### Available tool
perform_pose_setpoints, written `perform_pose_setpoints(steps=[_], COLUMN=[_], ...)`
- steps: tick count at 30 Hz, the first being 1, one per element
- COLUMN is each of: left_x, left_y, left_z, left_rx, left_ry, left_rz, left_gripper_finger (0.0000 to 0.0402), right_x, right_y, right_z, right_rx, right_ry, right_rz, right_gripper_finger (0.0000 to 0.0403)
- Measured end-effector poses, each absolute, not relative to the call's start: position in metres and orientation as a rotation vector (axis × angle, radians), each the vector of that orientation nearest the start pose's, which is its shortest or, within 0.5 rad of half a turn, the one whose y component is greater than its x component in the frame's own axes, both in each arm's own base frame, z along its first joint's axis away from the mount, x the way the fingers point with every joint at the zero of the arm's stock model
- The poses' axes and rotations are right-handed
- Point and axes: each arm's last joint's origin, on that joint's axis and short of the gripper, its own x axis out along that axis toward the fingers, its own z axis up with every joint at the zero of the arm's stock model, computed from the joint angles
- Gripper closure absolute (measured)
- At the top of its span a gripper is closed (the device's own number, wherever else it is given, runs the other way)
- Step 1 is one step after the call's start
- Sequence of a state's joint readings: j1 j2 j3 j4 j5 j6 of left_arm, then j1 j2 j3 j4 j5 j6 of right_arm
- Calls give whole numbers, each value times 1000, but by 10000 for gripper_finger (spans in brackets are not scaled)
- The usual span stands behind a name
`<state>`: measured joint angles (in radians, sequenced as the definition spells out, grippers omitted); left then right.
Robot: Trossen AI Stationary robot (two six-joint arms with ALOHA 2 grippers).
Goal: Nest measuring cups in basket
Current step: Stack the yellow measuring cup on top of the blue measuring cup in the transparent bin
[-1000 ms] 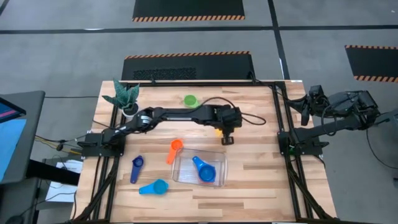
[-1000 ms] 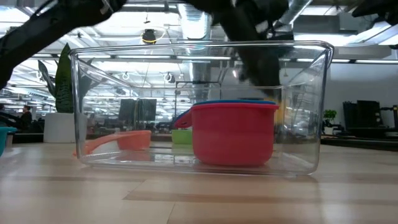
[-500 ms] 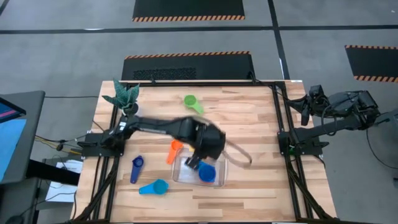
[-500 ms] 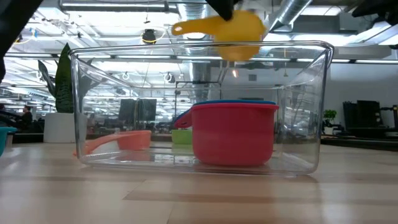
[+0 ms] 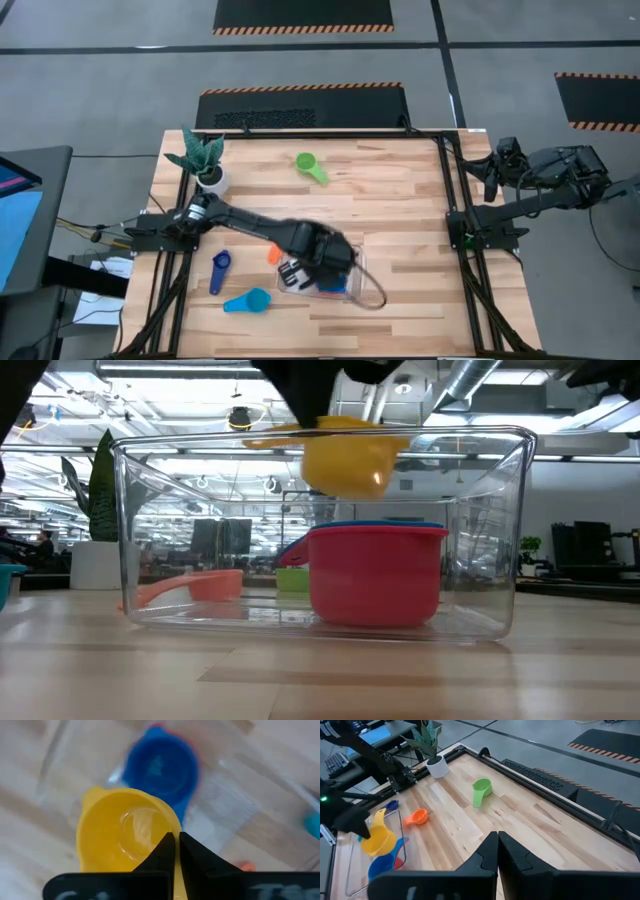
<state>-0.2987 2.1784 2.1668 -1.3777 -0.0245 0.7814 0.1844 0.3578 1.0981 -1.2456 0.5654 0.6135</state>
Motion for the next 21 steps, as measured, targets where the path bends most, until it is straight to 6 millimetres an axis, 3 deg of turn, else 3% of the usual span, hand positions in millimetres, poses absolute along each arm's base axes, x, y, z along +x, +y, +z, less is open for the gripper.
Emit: perform_pose_setpoints(steps=[6,15,21], left_x=[412,424,424], left_y=[-152,-156,-158], left_z=[281,261,261], left_rx=[942,928,909], left_ry=[1141,1118,1100], left_rz=[-821,-876,-927], left_gripper_finger=[401,401,401], right_x=[-3,-3,-3], right_y=[-16,-16,-16], right_z=[360,360,360], right_rx=[410,410,412], right_ry=[355,356,359], right_rz=[-486,-485,-479], right_gripper_finger=[377,377,377])
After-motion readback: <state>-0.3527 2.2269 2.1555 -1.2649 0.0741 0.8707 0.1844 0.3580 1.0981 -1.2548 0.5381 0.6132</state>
